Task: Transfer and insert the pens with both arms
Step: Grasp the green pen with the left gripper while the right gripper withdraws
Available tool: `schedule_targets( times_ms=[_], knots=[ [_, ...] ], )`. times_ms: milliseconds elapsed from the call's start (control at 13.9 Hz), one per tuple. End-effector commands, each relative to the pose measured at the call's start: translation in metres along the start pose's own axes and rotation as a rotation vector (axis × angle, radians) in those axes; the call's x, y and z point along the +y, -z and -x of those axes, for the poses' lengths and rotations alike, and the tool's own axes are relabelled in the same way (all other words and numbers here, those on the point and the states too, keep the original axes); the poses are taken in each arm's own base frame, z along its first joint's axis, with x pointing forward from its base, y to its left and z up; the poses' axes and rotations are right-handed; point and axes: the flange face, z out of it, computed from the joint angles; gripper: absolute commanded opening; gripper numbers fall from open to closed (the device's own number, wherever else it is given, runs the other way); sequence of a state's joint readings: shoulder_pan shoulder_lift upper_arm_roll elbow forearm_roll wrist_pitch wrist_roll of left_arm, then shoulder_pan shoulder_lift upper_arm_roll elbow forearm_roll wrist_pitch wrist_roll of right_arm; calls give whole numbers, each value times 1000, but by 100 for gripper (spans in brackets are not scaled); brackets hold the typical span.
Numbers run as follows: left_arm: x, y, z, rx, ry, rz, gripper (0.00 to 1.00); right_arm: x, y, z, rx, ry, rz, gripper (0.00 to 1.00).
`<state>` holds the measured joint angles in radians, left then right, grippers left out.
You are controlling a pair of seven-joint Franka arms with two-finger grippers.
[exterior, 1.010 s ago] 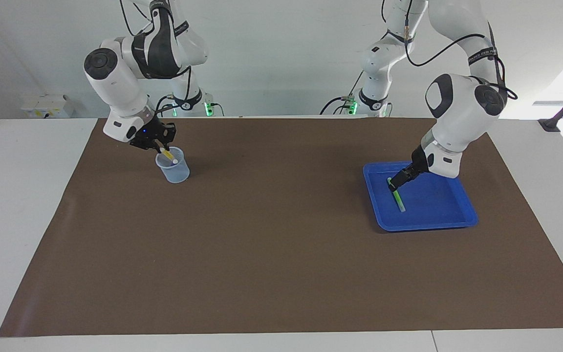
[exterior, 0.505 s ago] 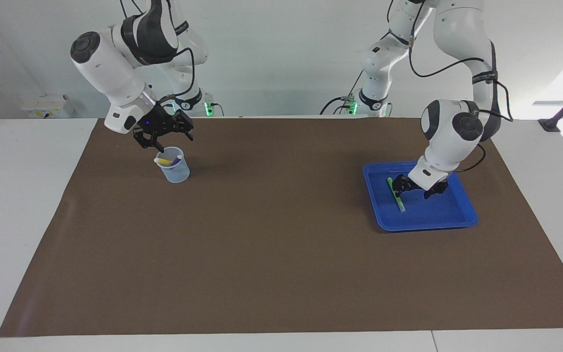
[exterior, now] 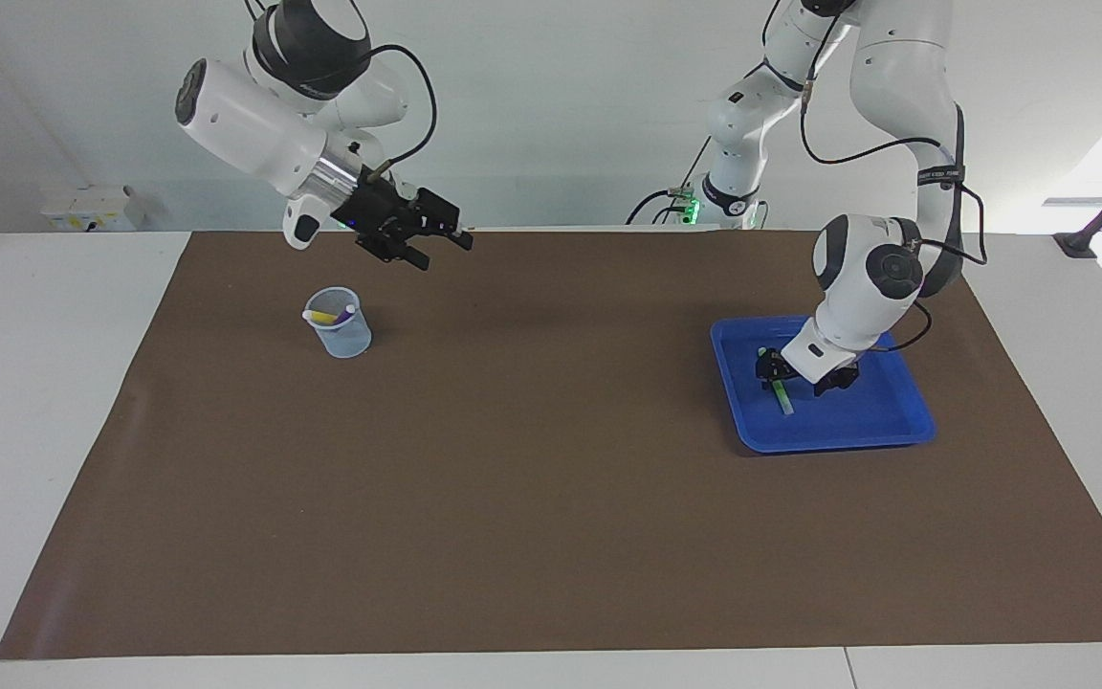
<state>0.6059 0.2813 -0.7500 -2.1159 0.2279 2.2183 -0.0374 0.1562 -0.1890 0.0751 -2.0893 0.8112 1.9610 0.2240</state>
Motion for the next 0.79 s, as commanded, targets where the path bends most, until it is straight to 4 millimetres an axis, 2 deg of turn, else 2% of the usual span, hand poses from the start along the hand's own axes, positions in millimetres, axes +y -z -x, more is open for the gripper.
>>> schedule_targets(
  times_ms=[0,144,433,577,722],
  knots=[
    [5,-9,4,1,-9,-13,83,-32,-20,11,30,-120,-48,100],
    [10,-14,6,-11,25,-14,69,-42,-31,20,38,-122,-51,100],
    [10,-14,7,-20,87,-14,52,-44,-31,19,46,-173,-126,100],
    [10,-14,7,-21,90,-17,31,-47,-36,23,41,-172,-123,100],
    [8,-14,8,-21,91,-17,1,-46,-39,26,39,-180,-120,100]
  ],
)
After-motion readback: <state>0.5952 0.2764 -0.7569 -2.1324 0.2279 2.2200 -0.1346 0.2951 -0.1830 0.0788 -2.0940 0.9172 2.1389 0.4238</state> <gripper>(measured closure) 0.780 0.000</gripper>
